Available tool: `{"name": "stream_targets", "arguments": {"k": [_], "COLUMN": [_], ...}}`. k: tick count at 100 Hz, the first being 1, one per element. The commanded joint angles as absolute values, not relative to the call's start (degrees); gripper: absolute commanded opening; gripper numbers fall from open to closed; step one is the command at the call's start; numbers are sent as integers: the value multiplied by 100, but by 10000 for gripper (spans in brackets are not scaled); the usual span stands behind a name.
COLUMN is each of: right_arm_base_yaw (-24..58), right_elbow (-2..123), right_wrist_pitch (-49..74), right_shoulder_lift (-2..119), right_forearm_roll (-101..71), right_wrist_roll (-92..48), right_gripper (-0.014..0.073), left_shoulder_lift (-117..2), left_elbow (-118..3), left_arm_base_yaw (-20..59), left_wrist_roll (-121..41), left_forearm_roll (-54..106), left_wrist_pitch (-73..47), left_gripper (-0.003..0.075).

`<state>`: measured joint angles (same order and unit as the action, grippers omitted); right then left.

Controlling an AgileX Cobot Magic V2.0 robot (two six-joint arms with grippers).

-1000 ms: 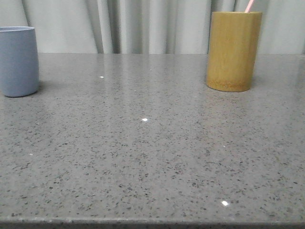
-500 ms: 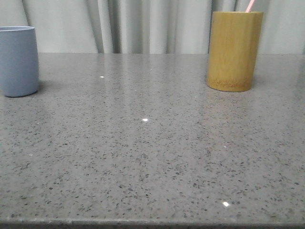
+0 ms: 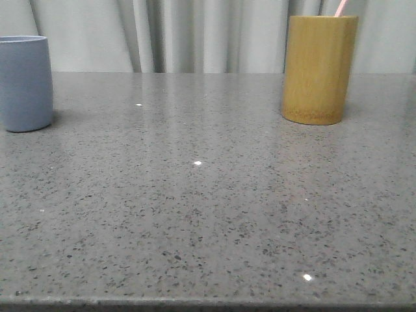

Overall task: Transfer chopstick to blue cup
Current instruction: 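Move the left gripper forward toward the light blue cup, then lower the open left gripper over the blue cup rim and close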

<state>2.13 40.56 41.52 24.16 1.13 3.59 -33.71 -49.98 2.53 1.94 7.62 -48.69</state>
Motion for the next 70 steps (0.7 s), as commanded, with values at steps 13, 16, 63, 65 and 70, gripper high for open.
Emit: {"name": "stream_targets", "arguments": {"k": [13, 16, 63, 65, 70], "right_arm_base_yaw": [170, 170, 170, 170, 170], "right_elbow": [4506, 4506, 4506, 4506, 4506], "right_wrist_pitch": [4083, 4083, 4078, 4078, 4072], "right_shoulder_lift": [2725, 2725, 2725, 2725, 2725], "right_forearm_roll": [61, 61, 56, 56, 56], "right_wrist_roll": [292, 292, 292, 292, 292], "right_gripper": [-67, -67, 274, 323, 432], "left_shoulder_lift": [-3954, -3992, -4188, -4188, -4188], "left_elbow": [-5495, -5495, -5495, -5495, -5495], "left_arm_base_yaw": [234, 234, 234, 234, 234], "left_wrist_roll": [245, 245, 65, 65, 65], "left_forearm_roll": [849, 849, 849, 849, 849], "left_wrist_pitch": [-5024, -5077, -5127, -5127, -5127], "left_gripper": [-19, -19, 111, 148, 251]}}
